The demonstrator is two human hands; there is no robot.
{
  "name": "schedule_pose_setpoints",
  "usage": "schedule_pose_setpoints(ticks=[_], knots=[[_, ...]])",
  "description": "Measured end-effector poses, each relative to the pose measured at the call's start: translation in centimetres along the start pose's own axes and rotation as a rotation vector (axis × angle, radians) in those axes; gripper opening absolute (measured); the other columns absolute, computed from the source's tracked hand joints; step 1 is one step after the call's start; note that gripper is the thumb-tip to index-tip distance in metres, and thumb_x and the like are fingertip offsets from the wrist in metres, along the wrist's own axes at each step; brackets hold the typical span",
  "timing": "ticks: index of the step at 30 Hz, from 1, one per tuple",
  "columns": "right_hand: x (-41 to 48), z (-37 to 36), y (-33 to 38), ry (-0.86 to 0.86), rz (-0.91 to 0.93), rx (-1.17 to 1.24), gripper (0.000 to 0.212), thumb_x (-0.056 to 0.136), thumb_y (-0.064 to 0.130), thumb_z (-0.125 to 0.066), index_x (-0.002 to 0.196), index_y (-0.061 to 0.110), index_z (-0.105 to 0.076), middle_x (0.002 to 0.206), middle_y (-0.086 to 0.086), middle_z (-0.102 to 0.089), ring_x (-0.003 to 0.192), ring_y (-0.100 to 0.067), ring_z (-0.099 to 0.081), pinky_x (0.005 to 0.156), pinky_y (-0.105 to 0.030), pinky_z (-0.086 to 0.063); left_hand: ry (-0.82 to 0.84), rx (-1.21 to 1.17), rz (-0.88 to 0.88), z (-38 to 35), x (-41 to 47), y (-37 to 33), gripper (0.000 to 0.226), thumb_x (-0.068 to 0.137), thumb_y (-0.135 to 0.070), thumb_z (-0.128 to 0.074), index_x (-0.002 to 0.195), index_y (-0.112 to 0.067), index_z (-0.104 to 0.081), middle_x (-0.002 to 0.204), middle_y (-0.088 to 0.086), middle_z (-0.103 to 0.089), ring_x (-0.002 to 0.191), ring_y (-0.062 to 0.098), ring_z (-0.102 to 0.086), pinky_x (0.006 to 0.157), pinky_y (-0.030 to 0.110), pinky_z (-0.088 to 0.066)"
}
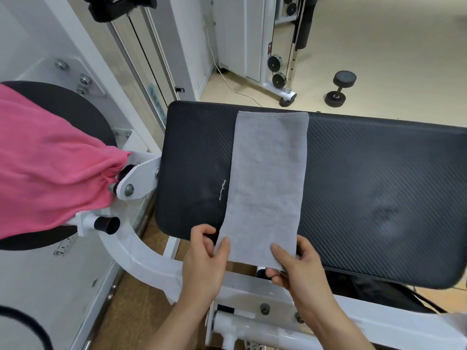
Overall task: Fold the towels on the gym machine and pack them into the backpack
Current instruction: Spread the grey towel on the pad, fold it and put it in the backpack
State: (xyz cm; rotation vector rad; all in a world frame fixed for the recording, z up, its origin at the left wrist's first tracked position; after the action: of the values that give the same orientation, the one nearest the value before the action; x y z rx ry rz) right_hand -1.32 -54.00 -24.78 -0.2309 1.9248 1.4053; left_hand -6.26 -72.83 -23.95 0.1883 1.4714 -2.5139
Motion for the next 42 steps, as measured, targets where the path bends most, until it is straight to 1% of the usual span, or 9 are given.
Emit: schedule_pose_setpoints(ticks=[4, 8, 14, 19, 24, 29, 31, 36, 42], knots=[[-0.2, 0.0, 0.4, -0.017, 0.015, -0.066, 0.026, 0.09, 0.012, -0.065, 0.115, 0.017, -0.057, 0.089, -0.011, -0.071, 0.045, -0.016, -0.053, 0.044, -0.027, -0.043, 0.12, 0.583, -0.8, -2.1, -2.6, -3.7, 0.061, 0.072, -0.026, -0.064, 0.13, -0.022, -0.046, 0.132, -0.004, -0.047, 0.126, 0.015, -0.043, 0.107, 0.039, -0.031], [-0.9, -0.4, 1.4, 0.059, 0.046, -0.123, 0.021, 0.089, 0.015, -0.066, 0.109, 0.014, -0.06, 0.074, -0.007, -0.068, 0.046, -0.011, -0.052, 0.042, -0.025, -0.04, 0.216, 0.801, -0.982, -5.9, -2.4, -4.0, 0.052, 0.083, -0.019, -0.05, 0.135, -0.018, -0.049, 0.139, 0.001, -0.053, 0.133, 0.017, -0.044, 0.11, 0.045, -0.028], [-1.7, 1.0, 6.0, -0.247, 0.704, -1.051, 0.062, 0.084, 0.027, -0.066, 0.138, 0.027, -0.036, 0.094, 0.006, -0.053, 0.073, -0.008, -0.052, 0.057, -0.023, -0.041, 0.33, 0.734, -1.027, -5.9, -0.9, -4.0, 0.051, 0.076, -0.013, -0.038, 0.116, -0.017, -0.071, 0.117, -0.004, -0.07, 0.111, 0.014, -0.064, 0.092, 0.028, -0.052], [1.0, -2.5, 9.1, -0.023, 1.211, -1.299, 0.05, 0.081, 0.013, -0.063, 0.13, 0.013, -0.054, 0.127, -0.012, -0.05, 0.111, -0.029, -0.051, 0.079, -0.035, -0.051, 0.557, 0.841, -0.912, -5.7, -1.8, -4.3, 0.044, 0.079, -0.008, -0.041, 0.117, -0.021, -0.058, 0.108, -0.005, -0.068, 0.097, 0.016, -0.065, 0.08, 0.03, -0.054], [5.2, -3.0, 9.0, 0.194, 1.063, -1.262, 0.041, 0.088, 0.038, -0.058, 0.123, 0.018, -0.061, 0.132, 0.0, -0.052, 0.117, -0.018, -0.052, 0.089, -0.039, -0.052, 0.784, 0.717, -0.623, -4.6, -1.3, -5.6, 0.032, 0.093, -0.012, -0.048, 0.121, -0.024, -0.04, 0.105, 0.001, -0.059, 0.091, 0.02, -0.056, 0.079, 0.041, -0.048], [4.4, -1.5, 10.3, 0.447, 0.595, -0.492, 0.057, 0.091, 0.061, -0.039, 0.121, 0.019, -0.065, 0.121, 0.01, -0.067, 0.115, 0.0, -0.058, 0.095, -0.013, -0.042, 0.403, 0.713, -0.745, -3.0, 4.3, -12.0, 0.018, 0.097, -0.035, -0.051, 0.11, -0.026, -0.059, 0.096, -0.005, -0.058, 0.094, 0.023, -0.059, 0.079, 0.042, -0.047], [4.3, -1.2, 10.6, 0.498, 0.521, -0.361, 0.056, 0.087, 0.065, -0.045, 0.119, 0.024, -0.065, 0.116, 0.003, -0.069, 0.11, -0.009, -0.064, 0.091, -0.023, -0.049, 0.312, 0.778, -0.747, -3.4, 6.4, -13.9, 0.017, 0.096, -0.041, -0.05, 0.099, -0.026, -0.058, 0.088, -0.004, -0.061, 0.089, 0.024, -0.06, 0.072, 0.038, -0.045], [5.8, -0.9, 11.4, 0.089, 0.652, -0.506, 0.013, 0.093, 0.03, -0.061, 0.094, 0.018, -0.067, 0.087, -0.002, -0.07, 0.08, -0.018, -0.066, 0.071, -0.042, -0.056, 0.354, 0.766, -0.726, -5.3, 8.9, -14.4, 0.016, 0.093, -0.044, -0.053, 0.083, -0.032, -0.05, 0.08, -0.012, -0.053, 0.089, 0.017, -0.058, 0.074, 0.039, -0.048], [6.7, -0.9, 11.5, -0.082, 0.684, -0.564, 0.013, 0.096, 0.027, -0.055, 0.086, 0.02, -0.059, 0.077, 0.008, -0.063, 0.066, -0.002, -0.054, 0.055, -0.014, -0.039, 0.372, 0.46, -0.482, -3.2, 10.3, -12.4, 0.018, 0.087, -0.025, -0.067, 0.105, -0.024, -0.069, 0.098, -0.015, -0.065, 0.097, 0.005, -0.058, 0.085, 0.028, -0.048]])
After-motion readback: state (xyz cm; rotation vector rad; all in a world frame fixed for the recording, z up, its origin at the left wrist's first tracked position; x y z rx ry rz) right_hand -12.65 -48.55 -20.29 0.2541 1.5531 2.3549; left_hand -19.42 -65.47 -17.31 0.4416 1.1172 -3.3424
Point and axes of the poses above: each hand's wrist, its own x-axis towards the middle knuckle, its own z-axis out of the back of the hand, y = z × x, the point moved 6 cm from there along x, towards the middle knuckle
